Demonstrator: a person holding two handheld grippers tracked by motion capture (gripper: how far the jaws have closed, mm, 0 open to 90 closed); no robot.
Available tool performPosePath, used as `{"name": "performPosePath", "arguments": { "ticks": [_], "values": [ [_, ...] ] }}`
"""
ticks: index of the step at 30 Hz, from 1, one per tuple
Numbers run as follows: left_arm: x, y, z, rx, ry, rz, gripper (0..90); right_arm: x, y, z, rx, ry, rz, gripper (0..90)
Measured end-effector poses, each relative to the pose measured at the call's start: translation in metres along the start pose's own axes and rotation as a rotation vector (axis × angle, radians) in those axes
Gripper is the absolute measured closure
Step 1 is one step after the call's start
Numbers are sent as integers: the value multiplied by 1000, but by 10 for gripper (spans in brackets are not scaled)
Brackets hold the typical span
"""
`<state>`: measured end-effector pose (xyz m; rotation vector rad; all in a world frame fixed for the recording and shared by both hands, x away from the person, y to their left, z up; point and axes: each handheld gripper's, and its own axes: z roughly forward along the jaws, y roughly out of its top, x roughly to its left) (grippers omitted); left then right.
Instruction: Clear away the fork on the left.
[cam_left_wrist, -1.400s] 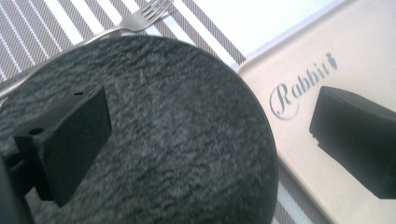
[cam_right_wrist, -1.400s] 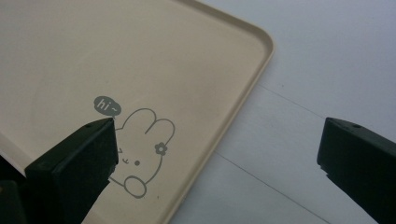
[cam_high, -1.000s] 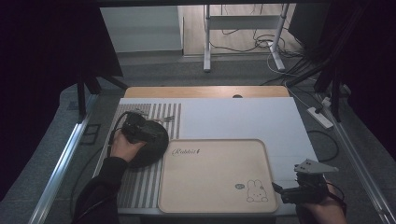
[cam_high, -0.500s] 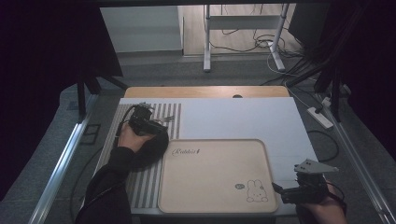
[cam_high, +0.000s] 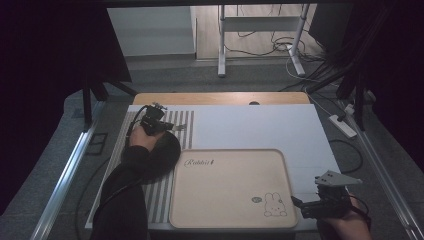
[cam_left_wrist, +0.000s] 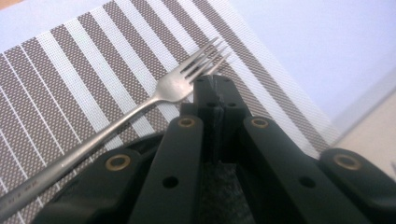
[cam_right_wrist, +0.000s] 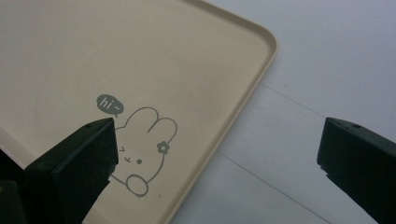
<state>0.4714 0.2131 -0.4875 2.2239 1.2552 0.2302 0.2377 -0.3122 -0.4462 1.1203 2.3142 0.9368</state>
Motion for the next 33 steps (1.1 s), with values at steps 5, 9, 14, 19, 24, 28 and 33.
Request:
{"name": "performPosePath", "arguments": {
  "ticks": [5,9,14,19,24,28,33],
  "values": [
    [0,7,18,76,60,31,893,0,0,0,-2,2,-3,0],
    [5,5,28,104,96,18,893,0,0,-1,-3,3,-5,0],
    [10,5,36,117,102,7,893,0,0,0,-2,3,-6,0],
    [12,10,42,112,125,8,893,0,0,0,-3,3,-6,0],
    [20,14,46,99,141,-8,893,0,0,-1,-3,4,-7,0],
    [25,15,48,77,132,-24,893,0,0,-1,-3,6,-6,0],
    [28,14,39,35,91,4,822,0,0,-1,-3,8,-7,0]
  ]
}}
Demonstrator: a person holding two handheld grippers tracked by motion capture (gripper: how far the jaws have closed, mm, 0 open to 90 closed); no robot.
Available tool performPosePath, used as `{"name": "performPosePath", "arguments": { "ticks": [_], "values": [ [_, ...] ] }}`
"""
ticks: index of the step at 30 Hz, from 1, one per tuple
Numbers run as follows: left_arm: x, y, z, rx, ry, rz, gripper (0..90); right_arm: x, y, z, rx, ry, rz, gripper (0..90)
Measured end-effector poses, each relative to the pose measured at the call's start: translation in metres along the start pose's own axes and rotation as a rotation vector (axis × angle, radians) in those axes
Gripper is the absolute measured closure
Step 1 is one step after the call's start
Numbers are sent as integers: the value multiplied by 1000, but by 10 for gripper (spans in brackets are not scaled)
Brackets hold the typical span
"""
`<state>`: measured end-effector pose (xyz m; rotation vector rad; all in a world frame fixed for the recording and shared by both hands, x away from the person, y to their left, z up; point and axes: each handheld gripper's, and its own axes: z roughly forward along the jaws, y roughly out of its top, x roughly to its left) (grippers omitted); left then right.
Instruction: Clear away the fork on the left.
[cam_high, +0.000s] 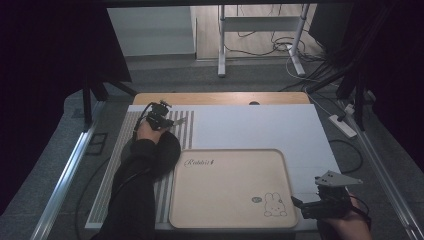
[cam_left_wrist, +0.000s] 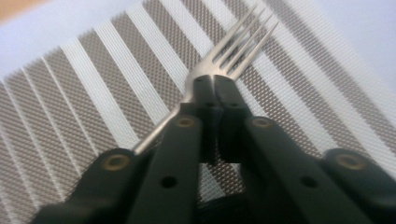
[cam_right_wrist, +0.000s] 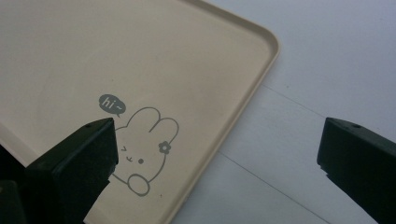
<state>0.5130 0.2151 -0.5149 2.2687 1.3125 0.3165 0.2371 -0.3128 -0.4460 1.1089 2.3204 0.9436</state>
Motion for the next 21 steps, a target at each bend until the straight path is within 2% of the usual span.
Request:
{"name": "performPosePath", "arguments": {
  "ticks": [1,3,4,5,6,7,9,10,11,14,17,19,20,21],
  "values": [
    [2,0,-3,-6,1,-4,822,0,0,0,0,1,0,0],
    [8,1,-10,-7,6,-11,714,0,0,0,2,0,1,0],
    [11,2,-11,-1,10,-12,589,0,0,0,1,0,-3,0],
    [14,2,-12,5,12,-17,532,0,0,0,1,0,-4,0],
    [16,2,-13,8,12,-20,532,0,0,0,1,0,-4,0],
    [19,2,-13,11,8,-25,466,0,0,0,2,1,-3,0],
    [23,1,-12,17,4,-30,337,1,0,1,2,1,-2,0],
    [24,1,-11,23,8,-32,229,1,0,1,2,1,-2,0],
    [25,1,-10,28,18,-31,229,1,0,1,2,1,-2,0],
    [27,2,-1,70,8,-44,69,0,0,1,2,1,-2,0],
    [28,2,6,102,-8,-37,4,0,0,1,1,2,-1,0],
    [28,2,10,120,-11,-34,6,0,0,1,1,2,-1,0],
    [29,2,15,141,6,-24,13,0,0,0,0,3,-1,0],
    [29,2,15,141,6,-24,27,0,0,0,0,3,-1,0]
  ]
}}
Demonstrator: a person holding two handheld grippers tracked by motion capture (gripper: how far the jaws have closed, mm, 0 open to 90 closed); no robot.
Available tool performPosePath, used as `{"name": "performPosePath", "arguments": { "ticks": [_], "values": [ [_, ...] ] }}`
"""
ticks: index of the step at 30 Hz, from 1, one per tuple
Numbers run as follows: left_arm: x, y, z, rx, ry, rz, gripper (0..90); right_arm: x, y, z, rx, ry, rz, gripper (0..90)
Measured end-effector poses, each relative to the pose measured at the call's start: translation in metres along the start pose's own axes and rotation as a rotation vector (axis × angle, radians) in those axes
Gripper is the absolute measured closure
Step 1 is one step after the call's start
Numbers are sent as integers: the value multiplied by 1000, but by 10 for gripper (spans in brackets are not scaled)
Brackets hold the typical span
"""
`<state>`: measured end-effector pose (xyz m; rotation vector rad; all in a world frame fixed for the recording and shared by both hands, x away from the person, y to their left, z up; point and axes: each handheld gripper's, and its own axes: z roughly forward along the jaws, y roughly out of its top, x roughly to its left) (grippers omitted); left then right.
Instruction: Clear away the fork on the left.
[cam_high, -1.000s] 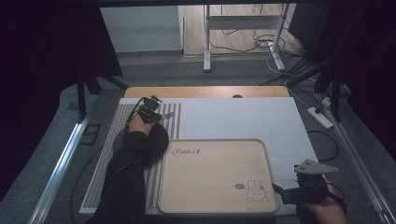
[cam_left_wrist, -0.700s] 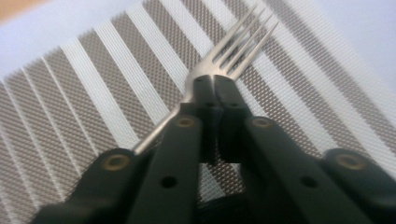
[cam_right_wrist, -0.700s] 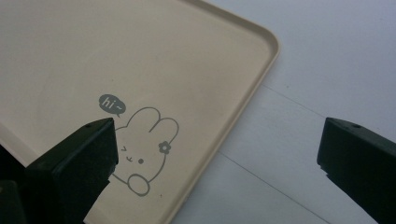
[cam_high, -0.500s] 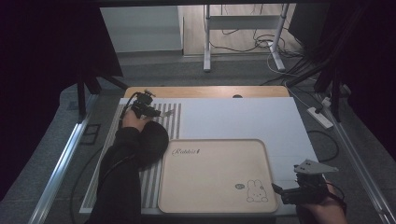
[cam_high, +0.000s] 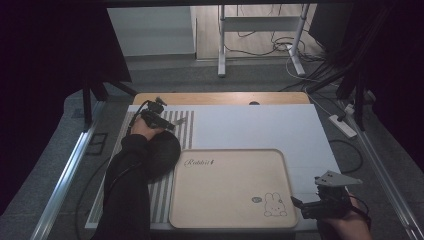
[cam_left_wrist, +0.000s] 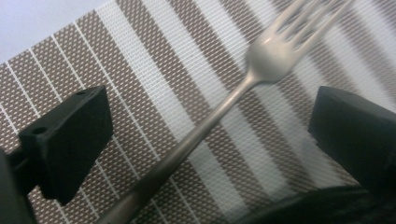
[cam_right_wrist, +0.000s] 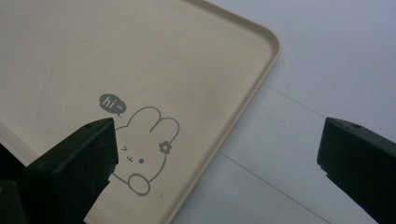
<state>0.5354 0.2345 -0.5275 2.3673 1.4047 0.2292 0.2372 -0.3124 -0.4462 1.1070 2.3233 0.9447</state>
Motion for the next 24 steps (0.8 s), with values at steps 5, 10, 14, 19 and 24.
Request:
{"name": "performPosePath", "arguments": {
  "ticks": [5,10,14,19,24],
  "values": [
    [3,-1,-5,-23,-10,37,189,0,0,0,1,1,-3,0],
    [8,-4,-10,-25,-19,82,426,1,0,0,5,1,-9,0],
    [6,-5,-14,-14,-32,169,721,1,0,0,9,4,-11,0],
    [3,-5,-15,-1,-43,256,804,1,0,0,7,4,-12,0],
    [0,-8,-16,-11,-47,305,865,1,0,0,8,5,-13,0]
  ]
}}
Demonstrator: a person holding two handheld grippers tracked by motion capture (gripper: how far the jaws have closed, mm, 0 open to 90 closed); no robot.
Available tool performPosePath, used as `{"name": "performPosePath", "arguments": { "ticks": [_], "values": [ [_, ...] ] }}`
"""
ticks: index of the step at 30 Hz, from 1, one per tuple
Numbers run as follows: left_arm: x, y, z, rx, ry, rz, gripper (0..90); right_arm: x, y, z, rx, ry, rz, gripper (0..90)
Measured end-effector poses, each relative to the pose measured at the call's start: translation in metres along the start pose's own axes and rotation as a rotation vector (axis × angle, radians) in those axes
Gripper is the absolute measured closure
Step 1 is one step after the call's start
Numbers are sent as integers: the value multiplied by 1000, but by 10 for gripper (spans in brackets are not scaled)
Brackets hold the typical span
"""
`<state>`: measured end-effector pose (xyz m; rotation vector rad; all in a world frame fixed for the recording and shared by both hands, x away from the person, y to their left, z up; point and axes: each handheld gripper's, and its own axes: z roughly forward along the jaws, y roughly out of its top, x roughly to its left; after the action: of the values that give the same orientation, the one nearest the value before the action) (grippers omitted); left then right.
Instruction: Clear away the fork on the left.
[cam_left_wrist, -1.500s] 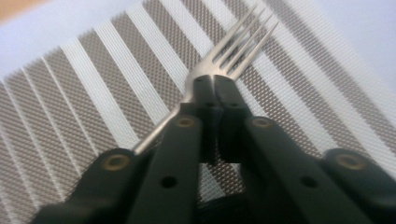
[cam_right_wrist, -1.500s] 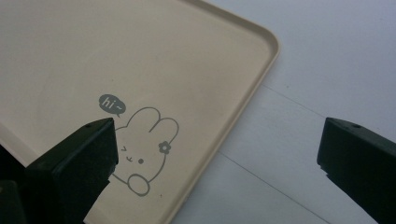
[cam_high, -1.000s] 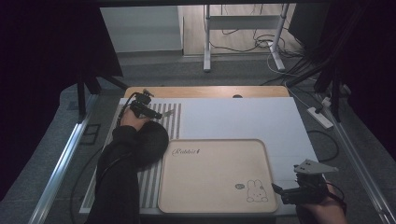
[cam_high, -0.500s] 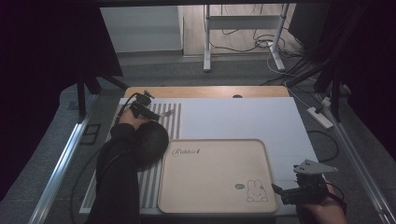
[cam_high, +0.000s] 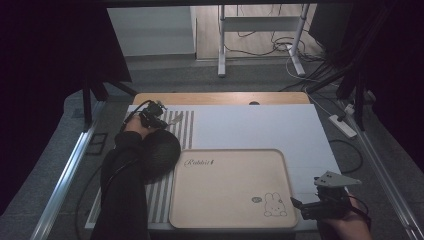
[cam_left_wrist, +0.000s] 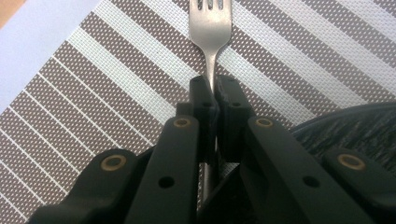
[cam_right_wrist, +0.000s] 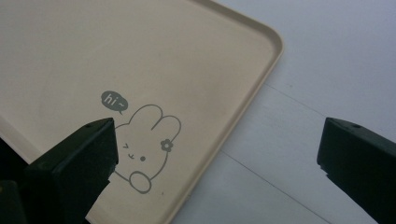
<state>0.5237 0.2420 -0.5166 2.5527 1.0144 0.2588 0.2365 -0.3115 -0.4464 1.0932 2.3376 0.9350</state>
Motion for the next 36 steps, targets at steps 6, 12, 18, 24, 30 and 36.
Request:
{"name": "performPosePath", "arguments": {
  "ticks": [6,12,18,24,30,36],
  "values": [
    [-2,0,-1,10,63,26,866,0,0,0,0,3,0,0],
    [5,-4,-8,29,171,27,866,0,0,0,1,3,0,0],
    [14,-8,-29,57,223,22,866,0,0,0,1,4,-1,0],
    [13,-13,-46,99,161,-27,865,0,0,1,1,3,-4,0],
    [8,-17,-49,107,77,-101,865,1,1,1,4,-2,-10,0],
    [-5,-22,-53,81,15,-134,865,1,0,0,1,-2,-13,0]
  ]
}}
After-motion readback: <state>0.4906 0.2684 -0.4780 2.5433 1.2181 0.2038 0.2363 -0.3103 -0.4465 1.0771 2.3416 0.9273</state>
